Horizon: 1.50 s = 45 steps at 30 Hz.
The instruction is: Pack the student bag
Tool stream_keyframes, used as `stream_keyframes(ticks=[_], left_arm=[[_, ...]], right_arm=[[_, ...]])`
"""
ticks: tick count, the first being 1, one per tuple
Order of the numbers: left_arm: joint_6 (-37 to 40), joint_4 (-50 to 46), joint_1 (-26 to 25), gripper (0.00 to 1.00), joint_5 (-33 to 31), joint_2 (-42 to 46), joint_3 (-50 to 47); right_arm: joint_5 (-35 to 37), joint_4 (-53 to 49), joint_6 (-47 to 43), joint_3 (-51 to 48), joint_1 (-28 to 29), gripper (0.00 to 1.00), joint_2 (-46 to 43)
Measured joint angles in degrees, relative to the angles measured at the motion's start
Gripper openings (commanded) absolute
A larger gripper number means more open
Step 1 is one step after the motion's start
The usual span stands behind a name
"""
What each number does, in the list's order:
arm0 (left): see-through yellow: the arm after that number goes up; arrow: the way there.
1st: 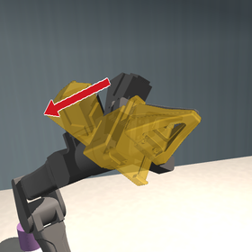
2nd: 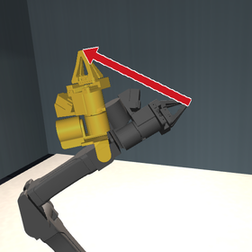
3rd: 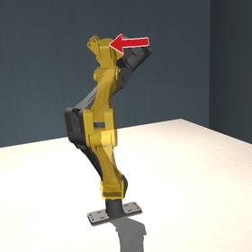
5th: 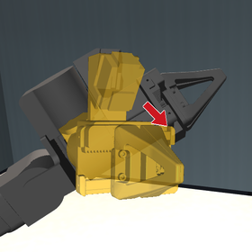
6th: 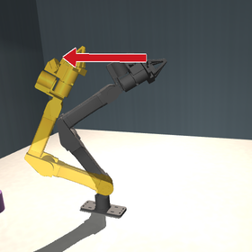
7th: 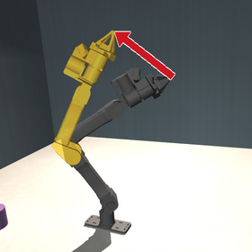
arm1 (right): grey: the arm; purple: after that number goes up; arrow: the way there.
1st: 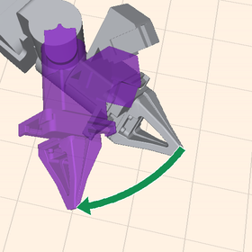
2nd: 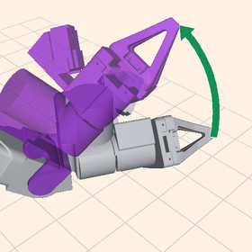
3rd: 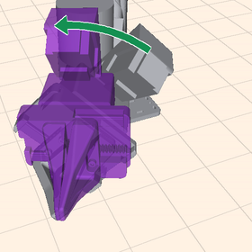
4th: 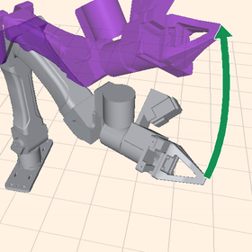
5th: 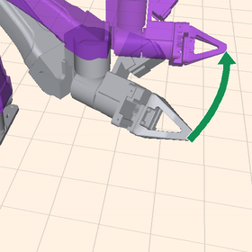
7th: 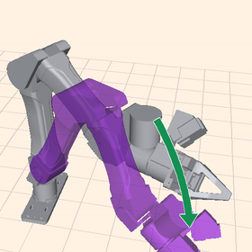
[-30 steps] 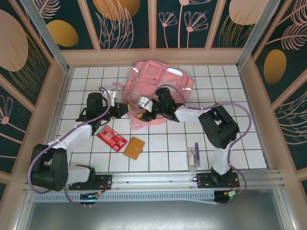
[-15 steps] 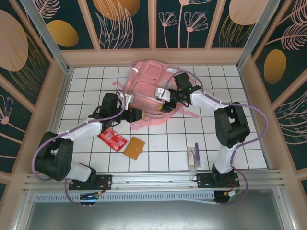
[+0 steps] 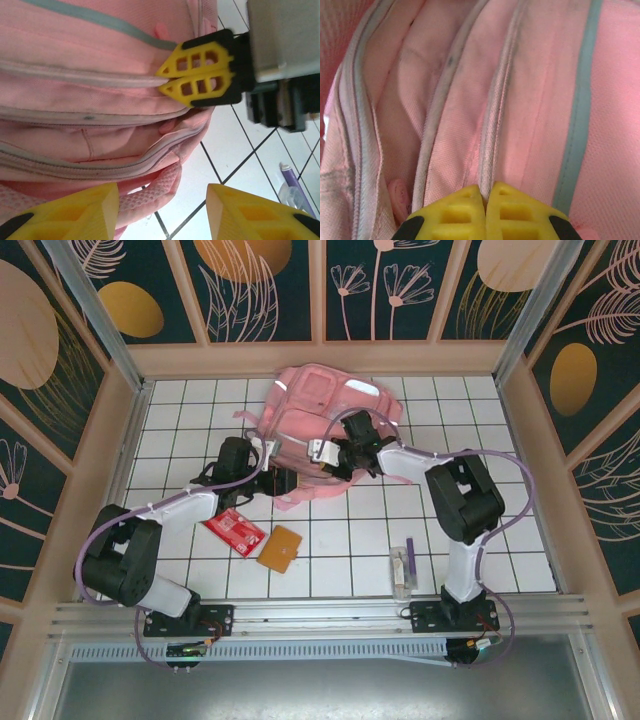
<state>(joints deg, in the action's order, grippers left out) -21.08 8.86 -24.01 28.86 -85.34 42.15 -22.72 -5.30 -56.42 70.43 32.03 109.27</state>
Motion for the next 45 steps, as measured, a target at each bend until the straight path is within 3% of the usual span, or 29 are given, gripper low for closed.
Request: stream_keyframes(ticks=[8,17,21,26,38,45], left_arm=[[4.8,-2.7,0.0,0.52,-1.9,0.4,5.8],[6.8,-2.6,-0.6,0.54,0.1,-2.4,8.2],[5.6,-1.3,-5.7,0.54,0.2,-2.2,8.1],[3.8,1.0,-14.3,0.52,-4.5,-2.4,7.9],[5.5,-0.2,-14.7,0.34,-20.8,-10.3,14.6],[10.2,-0.1,-14.7,0.04,-21.5,-12.7,15.1]], right_arm=[[-8.4,-0.9,7.9,2.1,-5.3,0.00,-5.3],[-13.3,0.7,18.8,2.5,-6.9,0.00,-5.7],[-14.7,3.9,25.4,2.6,-6.9,0.00,-5.5],[-16.3,6.4,30.6,2.6,-6.9,0.00,-5.1],[-18.8,6.9,35.4,3.4,-6.9,0.00,-4.6],[-19.3,6.8,35.9,3.4,-6.9,0.00,-4.5]])
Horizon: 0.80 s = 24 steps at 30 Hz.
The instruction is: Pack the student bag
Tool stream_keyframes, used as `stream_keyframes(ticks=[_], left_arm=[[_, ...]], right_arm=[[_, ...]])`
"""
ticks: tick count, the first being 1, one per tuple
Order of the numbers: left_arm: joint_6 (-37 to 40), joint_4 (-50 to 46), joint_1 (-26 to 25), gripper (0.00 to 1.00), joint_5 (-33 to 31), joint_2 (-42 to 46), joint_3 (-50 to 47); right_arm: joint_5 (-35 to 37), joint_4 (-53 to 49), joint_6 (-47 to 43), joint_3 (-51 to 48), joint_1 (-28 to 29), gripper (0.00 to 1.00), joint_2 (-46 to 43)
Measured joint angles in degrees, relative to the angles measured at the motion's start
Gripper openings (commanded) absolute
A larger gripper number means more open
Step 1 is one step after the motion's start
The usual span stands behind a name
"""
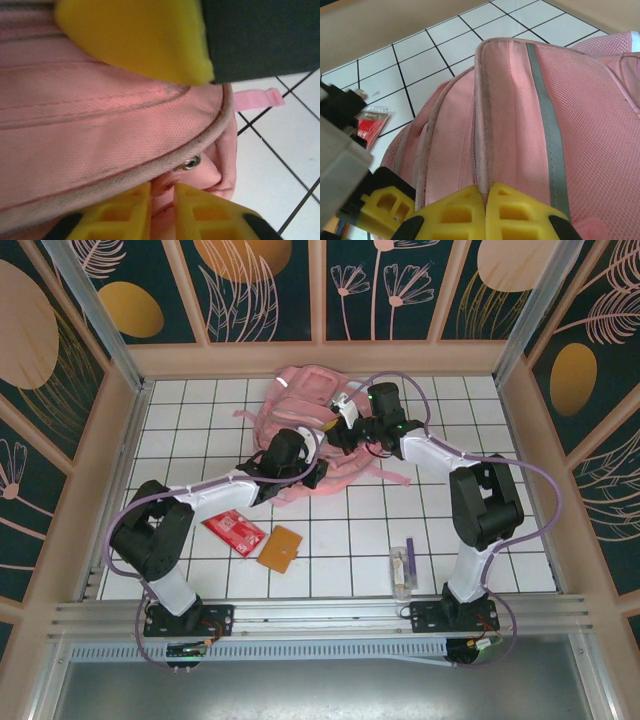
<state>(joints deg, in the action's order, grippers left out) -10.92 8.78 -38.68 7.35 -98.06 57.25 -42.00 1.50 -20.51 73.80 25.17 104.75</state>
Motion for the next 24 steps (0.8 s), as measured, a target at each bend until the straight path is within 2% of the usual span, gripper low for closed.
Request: stream_keyframes(ticks=[1,6,9,14,16,20,24], left_arm=[[0.8,0.0,0.0,0.00,0.3,-0.4,0.0],[5.0,0.0,0.0,0.00,2.9,-0.7,-0.2],[7.2,1.5,0.8,0.00,5.1,2.4,-3.5],[9.3,2.8,6.9,0.00,12.7,7.7,-8.1],[10.3,3.0,9.4,0.35,15.7,8.3,-8.3],[7.6,4.4,9.3,0.44,21.2,8.0,-8.3],[2.4,7.9,6.0,0.48,24.0,7.1,-8.3]], right_arm=[[0.0,-0.2,-0.1,0.1,0.0,0.00,0.1],[0.1,-2.9,-2.9,0.9,0.0,0.00,0.3],[0.4,-5.4,-7.3,2.1,0.0,0.00,0.3],[0.0,-8.0,-11.8,2.3,-0.7,0.00,0.3],[-0.5,-8.2,-12.2,2.3,-1.2,0.00,0.3],[-1.1,-7.5,-10.7,2.3,-1.5,0.00,0.3],[-1.6,-4.8,-5.9,2.2,-1.5,0.00,0.3]])
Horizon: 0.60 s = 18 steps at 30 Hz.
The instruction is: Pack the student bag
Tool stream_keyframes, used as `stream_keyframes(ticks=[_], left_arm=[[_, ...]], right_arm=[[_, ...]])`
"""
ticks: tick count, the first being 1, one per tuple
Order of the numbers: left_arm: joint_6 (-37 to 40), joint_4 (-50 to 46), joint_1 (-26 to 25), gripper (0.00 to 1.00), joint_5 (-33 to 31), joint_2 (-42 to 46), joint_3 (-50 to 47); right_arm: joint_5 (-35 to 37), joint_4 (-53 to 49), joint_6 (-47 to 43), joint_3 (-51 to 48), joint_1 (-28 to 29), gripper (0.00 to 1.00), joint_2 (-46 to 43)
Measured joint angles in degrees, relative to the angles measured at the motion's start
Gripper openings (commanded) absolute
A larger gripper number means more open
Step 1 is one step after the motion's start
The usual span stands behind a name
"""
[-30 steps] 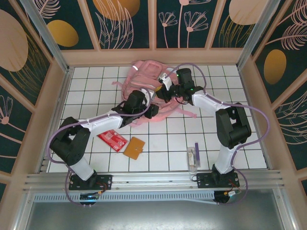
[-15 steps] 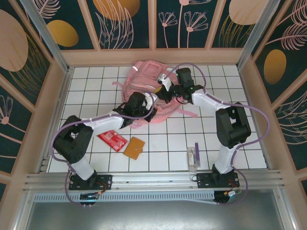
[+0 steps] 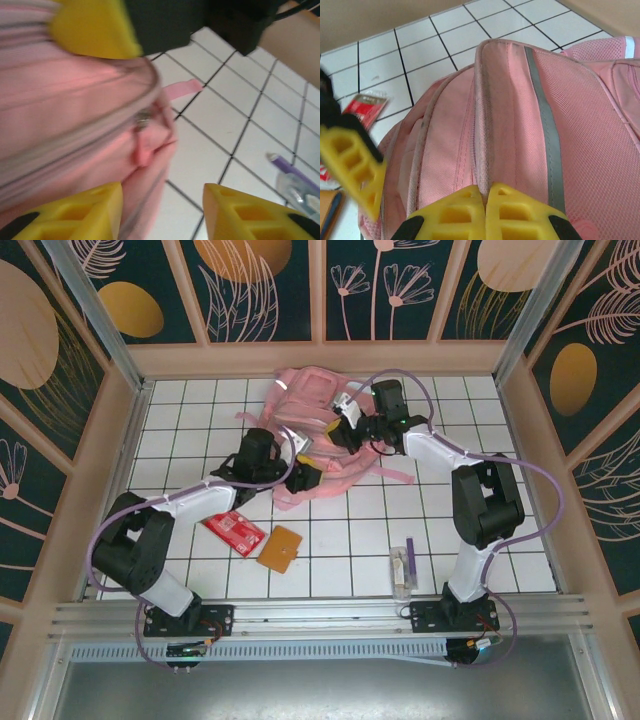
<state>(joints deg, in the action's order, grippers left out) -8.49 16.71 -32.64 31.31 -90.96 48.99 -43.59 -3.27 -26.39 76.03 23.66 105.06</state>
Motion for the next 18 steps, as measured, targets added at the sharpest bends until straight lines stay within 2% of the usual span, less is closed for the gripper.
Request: stream_keyframes(ticks=[5,11,18], left_arm=[[-6.7,1.9,-3.0,0.47,-1.9,-2.6,2.1],[-10.5,-1.7,-3.0,0.44,-11.2,-6.5,8.3],[-12.3,-6.3,-3.2,0.28,-17.6,-8.5,12.1]], right_arm=[[-0.8,4.0,6.9,0.0,0.0,0.00,0.0],[-1.3,6.9,12.3,0.0,-0.1,0.00,0.0],[-1.1,7.2,12.9,0.0,-0.2,0.00,0.0]])
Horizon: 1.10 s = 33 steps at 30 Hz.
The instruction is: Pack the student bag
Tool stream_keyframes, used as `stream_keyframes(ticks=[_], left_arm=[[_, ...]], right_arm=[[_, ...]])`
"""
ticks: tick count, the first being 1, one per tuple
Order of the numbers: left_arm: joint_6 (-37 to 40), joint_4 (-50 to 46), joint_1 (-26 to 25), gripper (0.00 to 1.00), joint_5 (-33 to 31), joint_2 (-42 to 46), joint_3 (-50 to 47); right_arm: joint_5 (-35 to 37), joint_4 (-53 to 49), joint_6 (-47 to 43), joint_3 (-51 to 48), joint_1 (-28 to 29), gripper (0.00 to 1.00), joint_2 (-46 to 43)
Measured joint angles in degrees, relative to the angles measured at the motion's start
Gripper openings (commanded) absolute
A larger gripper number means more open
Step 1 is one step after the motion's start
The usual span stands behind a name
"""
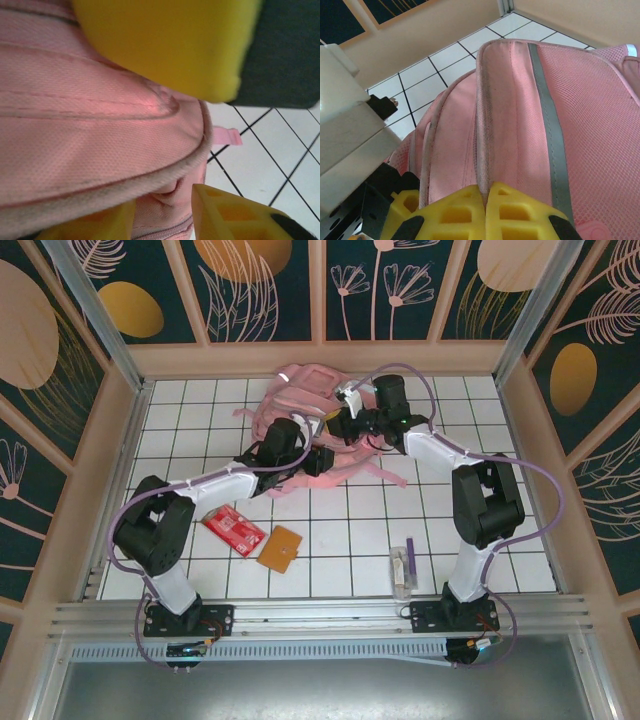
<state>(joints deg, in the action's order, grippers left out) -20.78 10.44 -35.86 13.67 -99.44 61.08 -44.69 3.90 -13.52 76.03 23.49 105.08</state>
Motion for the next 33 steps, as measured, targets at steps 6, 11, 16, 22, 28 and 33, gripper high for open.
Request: stream_keyframes(ticks=[6,11,16,22,28,33], left_arm=[[0.4,-1.6,0.0,0.00,-2.3,-0.6,0.5],[4.0,-1.4,0.6,0.00,1.5,-1.0,0.2],[7.5,1.8,3.8,0.00,7.4,3.3,-6.0],[12.8,2.3,10.9,0.00,12.1,9.1,-9.0],[15.6,3.5,11.5,0.40,21.5,9.3,-9.4],[12.0,6.2,6.1,0.45,22.7,6.2,-9.2]], right_arm=[[0.0,-0.4,0.0,0.0,0.0,0.00,0.0],[0.0,-1.9,-1.7,0.0,0.0,0.00,0.0],[0.0,-6.8,-8.9,0.1,0.0,0.00,0.0],[-0.6,-10.7,-16.3,0.1,-0.7,0.00,0.0],[-0.9,-11.6,-18.3,0.1,-1.2,0.00,0.0],[-1.8,-9.8,-14.2,0.1,-1.2,0.00,0.0]])
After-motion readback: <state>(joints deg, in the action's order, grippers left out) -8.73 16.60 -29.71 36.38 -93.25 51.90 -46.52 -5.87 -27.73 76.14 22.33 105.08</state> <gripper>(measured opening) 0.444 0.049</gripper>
